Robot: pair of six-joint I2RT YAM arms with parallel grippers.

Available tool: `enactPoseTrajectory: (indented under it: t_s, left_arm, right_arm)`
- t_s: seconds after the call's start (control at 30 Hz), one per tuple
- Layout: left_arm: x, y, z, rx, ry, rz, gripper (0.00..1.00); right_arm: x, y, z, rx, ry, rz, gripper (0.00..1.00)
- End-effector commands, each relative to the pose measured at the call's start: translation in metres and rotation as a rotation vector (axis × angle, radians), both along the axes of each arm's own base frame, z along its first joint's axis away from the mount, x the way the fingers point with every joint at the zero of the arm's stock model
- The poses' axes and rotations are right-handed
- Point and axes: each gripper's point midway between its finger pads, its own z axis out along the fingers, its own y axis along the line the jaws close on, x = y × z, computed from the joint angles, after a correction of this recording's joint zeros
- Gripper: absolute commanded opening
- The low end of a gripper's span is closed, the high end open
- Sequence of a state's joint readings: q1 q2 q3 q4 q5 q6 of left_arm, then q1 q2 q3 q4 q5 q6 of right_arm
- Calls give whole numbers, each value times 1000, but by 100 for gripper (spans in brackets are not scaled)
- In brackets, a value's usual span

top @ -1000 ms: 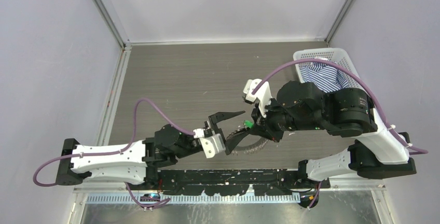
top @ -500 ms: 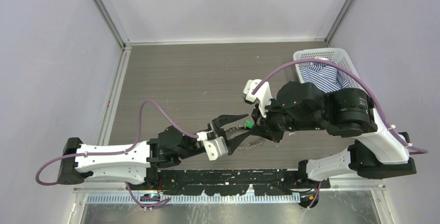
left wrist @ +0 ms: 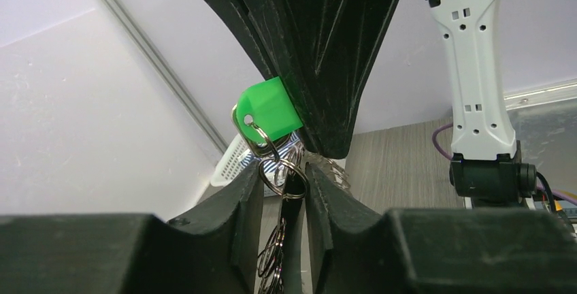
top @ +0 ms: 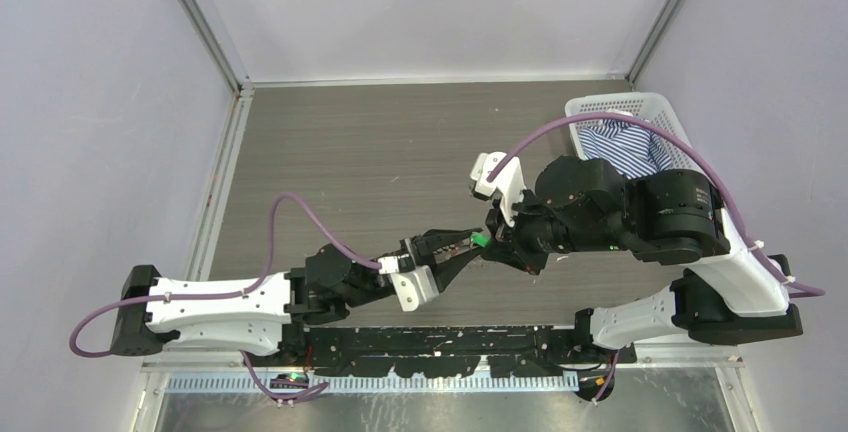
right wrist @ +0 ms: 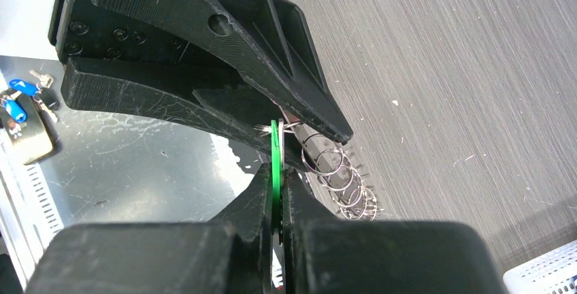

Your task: Remove the keys from the keyring

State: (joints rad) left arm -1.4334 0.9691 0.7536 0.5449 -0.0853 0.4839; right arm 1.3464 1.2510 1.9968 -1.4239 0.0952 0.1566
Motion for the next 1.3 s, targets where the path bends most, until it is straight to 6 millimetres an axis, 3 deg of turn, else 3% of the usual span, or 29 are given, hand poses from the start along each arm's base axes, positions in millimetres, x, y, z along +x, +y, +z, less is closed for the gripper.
enactPoseTrajectory:
  t_s: [0.0, 0.27, 0.37, 0.57, 1.03, 1.27]
  left_arm:
    - [0, 5, 15, -66, -12, 6, 27]
    - [1, 5, 12, -66, 9, 11, 18]
    - [1, 4, 10, -53, 15, 7, 32]
    - [1, 3, 9, -48, 17, 7, 36]
    - [5, 4, 10, -69, 49, 26, 17]
    - [6, 4, 10, -76, 65, 26, 18]
  right_arm:
    - [0, 5, 22, 87, -22, 2, 1]
    - [3, 4, 24, 96, -32, -9, 1]
    - [2, 5, 25, 101, -34, -3, 1]
    - [2, 5, 25, 100, -34, 0, 1]
    - [0, 4, 27, 111, -33, 6, 1]
    - [1, 3, 29, 120, -40, 2, 1]
